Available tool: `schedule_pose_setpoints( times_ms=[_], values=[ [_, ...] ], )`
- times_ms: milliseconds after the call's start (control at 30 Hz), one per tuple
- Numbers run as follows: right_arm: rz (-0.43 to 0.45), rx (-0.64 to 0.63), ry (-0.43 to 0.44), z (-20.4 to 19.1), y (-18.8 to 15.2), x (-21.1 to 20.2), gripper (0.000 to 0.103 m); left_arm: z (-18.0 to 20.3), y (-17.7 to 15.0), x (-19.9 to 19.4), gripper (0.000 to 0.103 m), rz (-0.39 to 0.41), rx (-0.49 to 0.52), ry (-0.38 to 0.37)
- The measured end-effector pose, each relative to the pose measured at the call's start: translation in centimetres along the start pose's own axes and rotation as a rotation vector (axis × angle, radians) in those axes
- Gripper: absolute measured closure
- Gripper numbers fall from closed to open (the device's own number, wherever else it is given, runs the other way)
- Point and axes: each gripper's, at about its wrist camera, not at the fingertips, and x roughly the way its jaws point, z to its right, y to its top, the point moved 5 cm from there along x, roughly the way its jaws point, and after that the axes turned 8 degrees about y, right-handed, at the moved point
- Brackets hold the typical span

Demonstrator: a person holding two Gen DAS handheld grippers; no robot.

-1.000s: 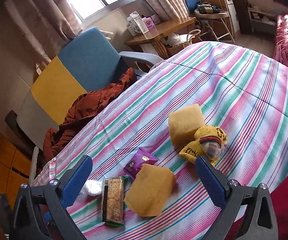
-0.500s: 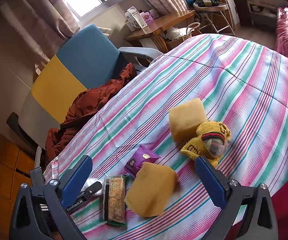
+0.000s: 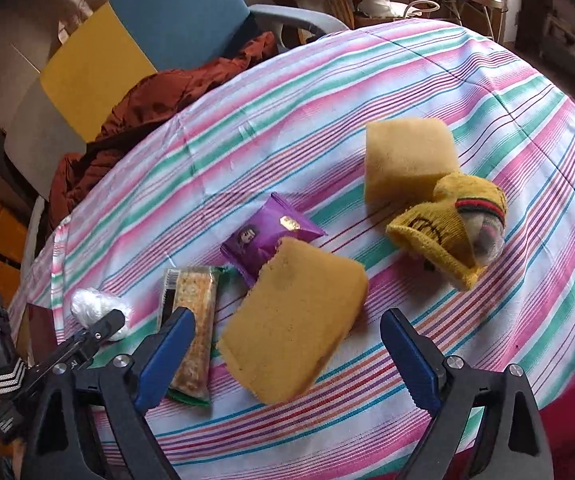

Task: Organize objects
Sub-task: 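Grasp the second yellow sponge with the right tool while the left tool holds the bag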

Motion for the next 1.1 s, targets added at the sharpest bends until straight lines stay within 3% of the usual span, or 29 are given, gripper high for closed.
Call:
schedule_pose_setpoints(
  times_ms=[100, 133, 233, 333, 533, 733, 933, 1100],
  values=[
    [-0.023, 0.003, -0.021, 0.3, -0.3, 0.6, 0.008, -0.4, -1.1, -0.8, 0.075, 0.007, 0.004, 0.025],
    [-0.022, 0.003, -0.025, 0.4, -0.3, 0.7, 0.012, -0.5, -1.5, -1.2, 0.075, 0.011, 0.006, 0.034],
    [-0.037, -0.008, -0.026, 0.3, -0.5, 1.0, 0.039, -0.7, -2.7, -2.1, 0.076, 0.019, 0.017, 0.042],
    [-0.022, -0.019, -0.030, 0.0, -0.5, 0.8, 0.042, -0.6, -3.9, -3.8, 0.076, 0.049, 0.045, 0.043],
    [0.119, -0.036, 0.125, -1.4, 0.4, -2.3, 0.043, -0.8, -5.7, -8.5, 0.076, 0.137, 0.084, 0.030],
    [0.194, -0.127, 0.180, -3.7, 0.5, -3.8, 0.043, -2.9, -7.6, -13.4, 0.076, 0.203, 0.054, 0.010],
    [0.226, -0.241, 0.207, -6.6, -0.4, -4.5, 0.043, -8.3, -10.2, -17.9, 0.076, 0.261, -0.041, 0.038],
    [0.195, -0.332, 0.208, -9.1, -1.8, -4.5, 0.043, -14.7, -12.8, -20.5, 0.076, 0.286, -0.153, 0.107]
  ],
)
